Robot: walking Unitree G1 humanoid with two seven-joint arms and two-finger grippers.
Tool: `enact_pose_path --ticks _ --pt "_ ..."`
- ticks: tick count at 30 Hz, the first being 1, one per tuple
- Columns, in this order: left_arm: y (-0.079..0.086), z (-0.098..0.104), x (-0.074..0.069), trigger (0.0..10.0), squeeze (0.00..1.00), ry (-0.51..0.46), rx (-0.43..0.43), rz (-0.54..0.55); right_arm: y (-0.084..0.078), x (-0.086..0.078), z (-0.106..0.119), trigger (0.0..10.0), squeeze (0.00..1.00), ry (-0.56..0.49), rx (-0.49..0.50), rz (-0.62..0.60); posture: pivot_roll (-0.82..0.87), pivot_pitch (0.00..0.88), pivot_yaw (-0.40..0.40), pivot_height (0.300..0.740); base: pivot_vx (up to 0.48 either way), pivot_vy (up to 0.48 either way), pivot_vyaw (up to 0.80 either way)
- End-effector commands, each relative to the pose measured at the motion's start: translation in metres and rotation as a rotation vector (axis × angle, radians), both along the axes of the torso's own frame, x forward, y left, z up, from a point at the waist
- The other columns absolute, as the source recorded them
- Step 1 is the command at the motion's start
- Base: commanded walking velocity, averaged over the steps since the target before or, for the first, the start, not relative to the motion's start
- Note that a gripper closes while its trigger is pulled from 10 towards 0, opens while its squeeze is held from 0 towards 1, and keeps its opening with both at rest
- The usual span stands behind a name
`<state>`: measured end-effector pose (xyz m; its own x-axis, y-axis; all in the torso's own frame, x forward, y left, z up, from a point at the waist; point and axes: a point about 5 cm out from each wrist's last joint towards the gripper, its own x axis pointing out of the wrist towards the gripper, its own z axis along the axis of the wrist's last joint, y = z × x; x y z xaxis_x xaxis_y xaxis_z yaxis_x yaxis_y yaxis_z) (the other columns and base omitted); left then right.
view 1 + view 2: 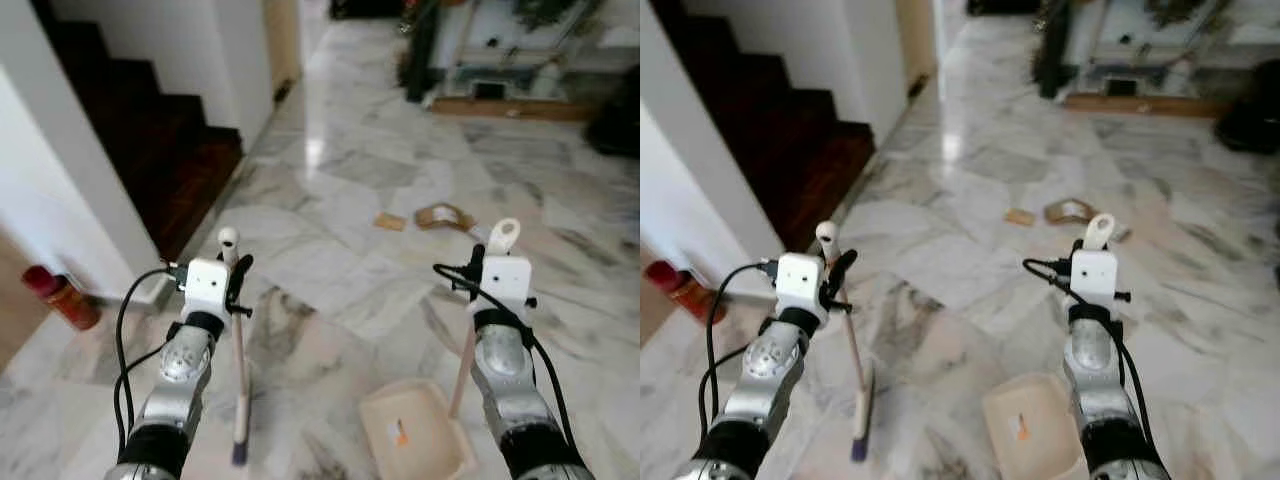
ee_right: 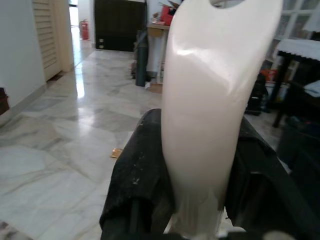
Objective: Sweep floor
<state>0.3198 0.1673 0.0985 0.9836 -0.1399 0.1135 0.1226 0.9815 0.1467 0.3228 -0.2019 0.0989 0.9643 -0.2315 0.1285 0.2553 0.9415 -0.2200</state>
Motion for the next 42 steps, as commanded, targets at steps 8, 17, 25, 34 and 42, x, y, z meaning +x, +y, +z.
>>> enact_pose_path --ticks 8,17,25,34,42 --pt "0.003 0.008 0.001 10.0 0.00 -0.050 -0.006 0.002 0.003 0.003 0.010 10.0 0.00 -0.041 0.008 0.008 -0.07 0.000 0.094 0.740 0.000 0.000 -0.80" --pt "0.004 0.009 0.001 10.0 0.00 -0.052 -0.008 0.004 0.005 0.004 0.011 10.0 0.00 -0.043 0.011 0.014 -0.06 0.000 0.095 0.740 0.000 0.000 -0.80" --pt "0.008 0.011 0.002 10.0 0.00 -0.048 -0.001 0.015 0.011 0.004 0.012 10.0 0.00 -0.056 0.024 0.030 -0.01 0.000 0.092 0.740 0.000 0.000 -0.50" --pt "0.014 0.007 -0.003 10.0 0.00 -0.040 0.007 0.046 0.016 0.007 0.013 10.0 0.00 -0.054 0.031 0.053 0.02 0.000 0.073 0.740 0.087 0.000 0.00" --pt "0.015 0.007 -0.004 10.0 0.00 -0.039 0.009 0.054 0.020 0.006 0.011 10.0 0.00 -0.046 0.034 0.073 0.03 0.000 0.067 0.740 0.272 0.000 0.00"
